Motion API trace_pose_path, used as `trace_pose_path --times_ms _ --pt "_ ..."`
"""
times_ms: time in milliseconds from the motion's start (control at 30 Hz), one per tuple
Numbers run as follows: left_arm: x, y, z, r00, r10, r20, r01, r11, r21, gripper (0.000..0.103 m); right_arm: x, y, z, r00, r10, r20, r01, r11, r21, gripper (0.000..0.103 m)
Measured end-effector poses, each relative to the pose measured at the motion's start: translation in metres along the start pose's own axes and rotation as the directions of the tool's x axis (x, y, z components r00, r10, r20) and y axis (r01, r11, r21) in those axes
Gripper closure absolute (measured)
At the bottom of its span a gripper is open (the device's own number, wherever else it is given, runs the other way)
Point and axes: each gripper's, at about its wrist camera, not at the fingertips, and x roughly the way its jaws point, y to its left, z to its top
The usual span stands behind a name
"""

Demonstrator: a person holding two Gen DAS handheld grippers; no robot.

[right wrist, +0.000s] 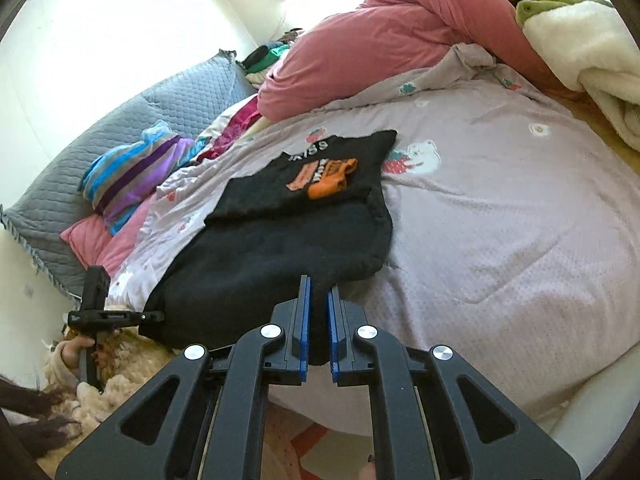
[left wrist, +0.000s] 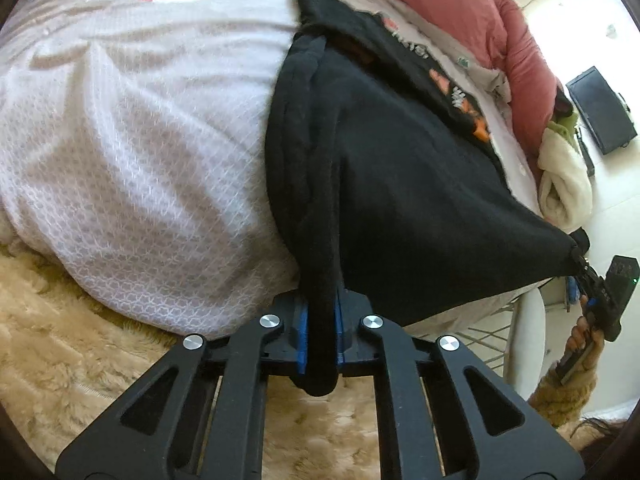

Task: Fold small clothes
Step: 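Lift the hem with both grippers and fold it toward the collar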

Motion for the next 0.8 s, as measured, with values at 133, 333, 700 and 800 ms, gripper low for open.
trace_pose_path --times_ms 133,333,700,800 --pt "-0.021 -0.006 0.008 0.998 -0.023 0.067 0.022 1.0 0.007 0.1 0.002 0.003 0.009 1.0 0.005 0.026 -0.004 1.0 -0.007 0.096" --pt "-0.042 -0.017 0.028 0.988 -0.013 0.151 0.009 1.0 0.028 0.1 0.005 0.005 0.022 0.998 0.008 0.059 -0.007 1.0 -0.022 0.096" --pt "-0.073 -0.03 0.078 0.957 -0.029 0.288 0.02 0.999 0.034 0.1 0.016 0.017 0.053 0.985 -0.091 0.15 0.109 0.987 -0.115 0.096" --pt "-0.075 -0.037 0.092 0.948 -0.032 0.316 0.02 0.999 0.042 0.1 0.021 0.022 0.064 0.975 -0.131 0.18 0.158 0.977 -0.143 0.096"
